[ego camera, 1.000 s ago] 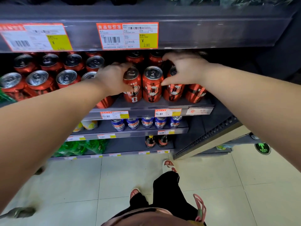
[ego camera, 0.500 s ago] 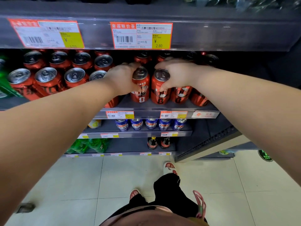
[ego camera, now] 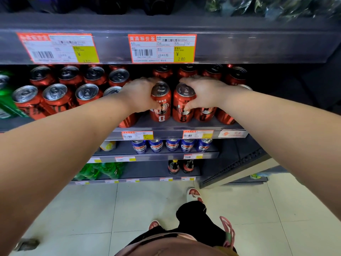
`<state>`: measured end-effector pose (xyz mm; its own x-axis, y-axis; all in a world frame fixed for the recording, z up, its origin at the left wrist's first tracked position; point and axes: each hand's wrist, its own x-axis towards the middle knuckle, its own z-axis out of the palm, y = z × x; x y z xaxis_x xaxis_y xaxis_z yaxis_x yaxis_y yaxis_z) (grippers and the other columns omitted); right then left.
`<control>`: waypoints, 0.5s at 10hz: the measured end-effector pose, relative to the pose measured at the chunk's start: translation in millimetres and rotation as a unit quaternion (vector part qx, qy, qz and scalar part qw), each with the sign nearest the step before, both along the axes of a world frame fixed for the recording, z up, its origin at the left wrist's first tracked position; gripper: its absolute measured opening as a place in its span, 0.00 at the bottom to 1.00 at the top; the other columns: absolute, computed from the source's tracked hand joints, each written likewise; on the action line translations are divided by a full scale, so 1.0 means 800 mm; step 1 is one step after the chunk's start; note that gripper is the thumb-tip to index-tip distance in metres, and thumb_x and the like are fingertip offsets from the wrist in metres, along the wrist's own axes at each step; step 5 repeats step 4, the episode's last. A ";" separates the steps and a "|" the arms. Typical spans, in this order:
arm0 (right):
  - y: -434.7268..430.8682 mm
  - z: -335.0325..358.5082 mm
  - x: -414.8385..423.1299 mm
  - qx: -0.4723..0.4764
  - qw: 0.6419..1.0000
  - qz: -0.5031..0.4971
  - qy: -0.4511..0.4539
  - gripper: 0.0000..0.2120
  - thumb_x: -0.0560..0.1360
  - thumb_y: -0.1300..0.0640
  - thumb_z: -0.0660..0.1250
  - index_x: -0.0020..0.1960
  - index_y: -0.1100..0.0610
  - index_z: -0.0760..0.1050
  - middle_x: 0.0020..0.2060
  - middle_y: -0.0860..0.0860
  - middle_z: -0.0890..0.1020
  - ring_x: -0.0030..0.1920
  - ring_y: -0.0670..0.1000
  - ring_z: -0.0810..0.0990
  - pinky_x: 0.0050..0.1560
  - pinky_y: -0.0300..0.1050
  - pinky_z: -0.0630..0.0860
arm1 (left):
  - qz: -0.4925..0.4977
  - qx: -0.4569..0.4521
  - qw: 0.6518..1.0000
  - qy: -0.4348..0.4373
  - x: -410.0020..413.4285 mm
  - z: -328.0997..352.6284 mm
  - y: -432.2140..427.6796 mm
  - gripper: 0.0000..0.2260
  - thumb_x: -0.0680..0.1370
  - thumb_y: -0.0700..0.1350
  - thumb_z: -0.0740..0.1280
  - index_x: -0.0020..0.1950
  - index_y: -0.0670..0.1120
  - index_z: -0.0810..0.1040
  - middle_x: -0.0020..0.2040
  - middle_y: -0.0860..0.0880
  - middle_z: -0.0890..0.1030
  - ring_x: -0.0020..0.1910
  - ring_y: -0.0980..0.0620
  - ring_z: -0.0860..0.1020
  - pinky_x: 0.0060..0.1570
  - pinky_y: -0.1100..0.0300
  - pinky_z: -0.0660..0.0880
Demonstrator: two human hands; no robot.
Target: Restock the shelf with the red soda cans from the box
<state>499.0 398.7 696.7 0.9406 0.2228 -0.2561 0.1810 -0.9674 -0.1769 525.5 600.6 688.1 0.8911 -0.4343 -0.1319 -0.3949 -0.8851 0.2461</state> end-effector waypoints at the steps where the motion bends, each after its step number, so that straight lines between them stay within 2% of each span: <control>1: 0.002 0.000 -0.002 -0.021 1.000 -0.006 -0.006 0.45 0.68 0.44 0.73 0.76 0.50 0.52 0.75 0.55 0.60 0.73 0.57 0.62 0.68 0.53 0.66 | 0.001 0.012 1.000 0.001 0.000 -0.001 -0.002 0.35 0.69 0.51 0.73 0.73 0.48 0.63 0.68 0.41 0.71 0.65 0.40 0.71 0.62 0.48 0.71; 2: 0.009 0.002 -0.009 -0.047 0.999 -0.018 -0.007 0.45 0.69 0.43 0.71 0.77 0.49 0.49 0.76 0.54 0.57 0.74 0.59 0.59 0.70 0.58 0.62 | 0.010 0.025 1.000 0.007 -0.006 0.001 -0.007 0.36 0.70 0.52 0.71 0.74 0.48 0.59 0.69 0.40 0.70 0.66 0.40 0.70 0.65 0.48 0.68; 3: 0.013 0.009 -0.022 -0.048 0.998 -0.036 -0.032 0.46 0.69 0.42 0.70 0.77 0.48 0.47 0.76 0.53 0.56 0.74 0.60 0.58 0.71 0.60 0.55 | 0.013 0.036 0.999 -0.016 -0.015 -0.001 -0.008 0.43 0.70 0.55 0.71 0.77 0.47 0.50 0.74 0.40 0.62 0.72 0.39 0.63 0.72 0.45 0.55; 4: 0.009 0.019 -0.042 -0.018 0.993 -0.072 -0.087 0.41 0.71 0.41 0.69 0.76 0.48 0.52 0.75 0.55 0.58 0.74 0.60 0.58 0.73 0.59 0.53 | 0.012 0.008 0.998 -0.054 -0.029 0.003 -0.001 0.40 0.71 0.56 0.70 0.76 0.48 0.53 0.75 0.41 0.60 0.73 0.40 0.61 0.73 0.45 0.51; 5: 0.009 0.019 -0.042 -0.018 0.993 -0.072 -0.087 0.41 0.71 0.41 0.69 0.76 0.48 0.52 0.75 0.55 0.58 0.74 0.60 0.58 0.73 0.59 0.53 | 0.012 0.008 0.998 -0.054 -0.029 0.003 -0.001 0.40 0.71 0.56 0.70 0.76 0.48 0.53 0.75 0.41 0.60 0.73 0.40 0.61 0.73 0.45 0.51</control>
